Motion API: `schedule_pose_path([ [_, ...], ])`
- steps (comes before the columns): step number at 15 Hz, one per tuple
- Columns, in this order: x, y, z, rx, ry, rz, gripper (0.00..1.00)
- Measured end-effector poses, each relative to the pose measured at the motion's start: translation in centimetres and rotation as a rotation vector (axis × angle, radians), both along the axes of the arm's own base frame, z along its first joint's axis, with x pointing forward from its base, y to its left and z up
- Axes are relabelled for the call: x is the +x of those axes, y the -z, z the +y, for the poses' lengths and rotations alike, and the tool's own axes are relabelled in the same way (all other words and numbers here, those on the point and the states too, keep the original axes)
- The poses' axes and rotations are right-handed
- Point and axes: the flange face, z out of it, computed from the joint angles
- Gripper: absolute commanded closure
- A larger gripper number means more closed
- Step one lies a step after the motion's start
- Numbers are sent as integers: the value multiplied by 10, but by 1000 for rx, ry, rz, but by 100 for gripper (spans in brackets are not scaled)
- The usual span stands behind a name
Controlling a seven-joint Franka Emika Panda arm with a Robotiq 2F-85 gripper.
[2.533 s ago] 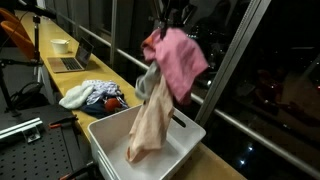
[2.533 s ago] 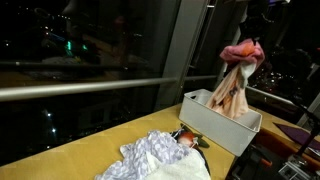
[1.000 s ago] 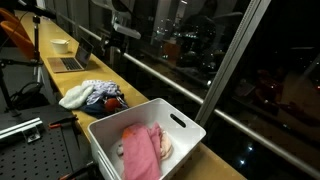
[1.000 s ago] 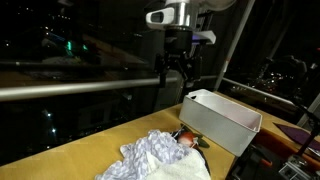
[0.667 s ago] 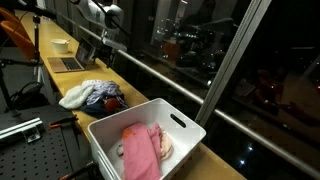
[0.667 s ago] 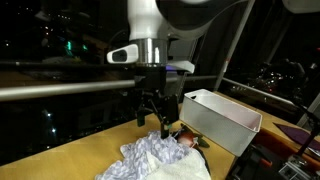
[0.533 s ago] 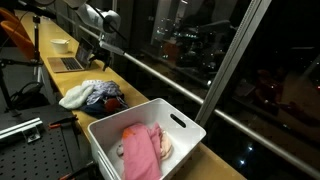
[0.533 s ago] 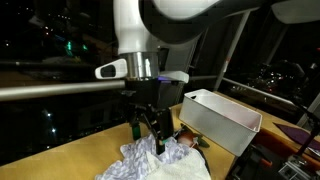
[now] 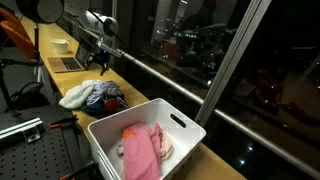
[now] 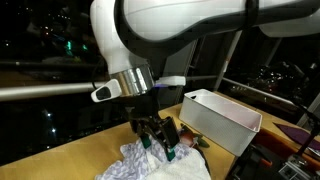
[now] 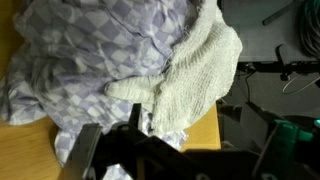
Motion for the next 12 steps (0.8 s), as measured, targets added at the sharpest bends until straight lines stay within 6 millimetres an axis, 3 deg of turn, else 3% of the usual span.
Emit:
schedule_pose_path([
  [4,3,15,-7,-98,-38,-20,0],
  [12,2,100,-20,-136,-44,2,0],
])
